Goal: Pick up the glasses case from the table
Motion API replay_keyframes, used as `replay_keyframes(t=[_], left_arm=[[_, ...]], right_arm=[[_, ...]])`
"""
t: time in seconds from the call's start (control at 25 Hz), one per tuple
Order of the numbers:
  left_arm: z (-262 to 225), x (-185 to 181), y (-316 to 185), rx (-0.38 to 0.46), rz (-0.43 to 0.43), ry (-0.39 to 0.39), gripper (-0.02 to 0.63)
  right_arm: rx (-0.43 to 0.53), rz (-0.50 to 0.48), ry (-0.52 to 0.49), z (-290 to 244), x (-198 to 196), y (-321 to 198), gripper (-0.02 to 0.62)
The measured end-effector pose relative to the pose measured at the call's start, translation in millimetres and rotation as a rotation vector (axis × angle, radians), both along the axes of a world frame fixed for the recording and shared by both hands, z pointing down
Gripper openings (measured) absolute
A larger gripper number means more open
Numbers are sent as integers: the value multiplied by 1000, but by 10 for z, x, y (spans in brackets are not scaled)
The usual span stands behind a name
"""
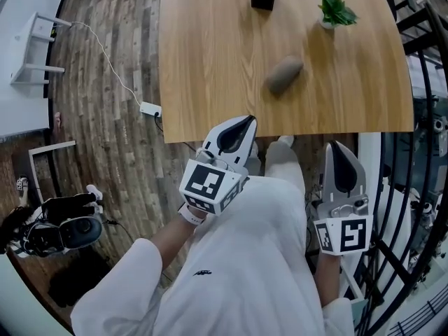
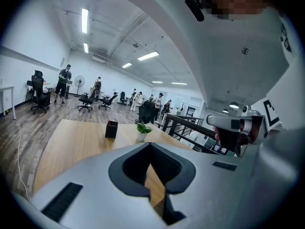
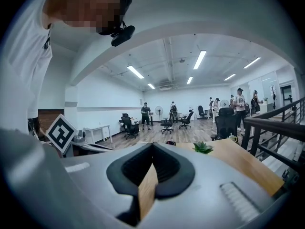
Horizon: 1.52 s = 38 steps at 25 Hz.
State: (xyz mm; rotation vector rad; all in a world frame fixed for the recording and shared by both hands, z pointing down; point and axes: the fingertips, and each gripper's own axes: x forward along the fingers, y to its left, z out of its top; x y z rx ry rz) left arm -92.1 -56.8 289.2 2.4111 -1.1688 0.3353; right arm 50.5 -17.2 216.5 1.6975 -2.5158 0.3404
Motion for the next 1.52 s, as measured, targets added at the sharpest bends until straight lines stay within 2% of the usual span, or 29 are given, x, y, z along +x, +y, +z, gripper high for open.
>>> replay_keyframes(t=[0.56, 0.72, 0.88, 1.04, 1.28, 1.52], left_arm=[[596, 246, -344, -18, -8, -71, 11], [813, 362, -484, -26, 19, -104, 99], [997, 379, -491, -58, 23, -127, 104], [1229, 436, -602, -68, 19, -125, 153], [1617, 486, -674, -103, 23, -162, 202], [1842, 493, -728, -106, 8, -190, 229]], right_arm=[[-106, -43, 0, 682, 254, -351, 11], [-133, -34, -4, 840, 378, -480, 11], [-166, -44, -16, 991, 396, -520, 11], [-177, -36, -42, 1210, 418, -663, 11], [-219, -43, -69, 1563, 411, -803, 11], [-250, -71, -108, 1785, 330, -823, 11]])
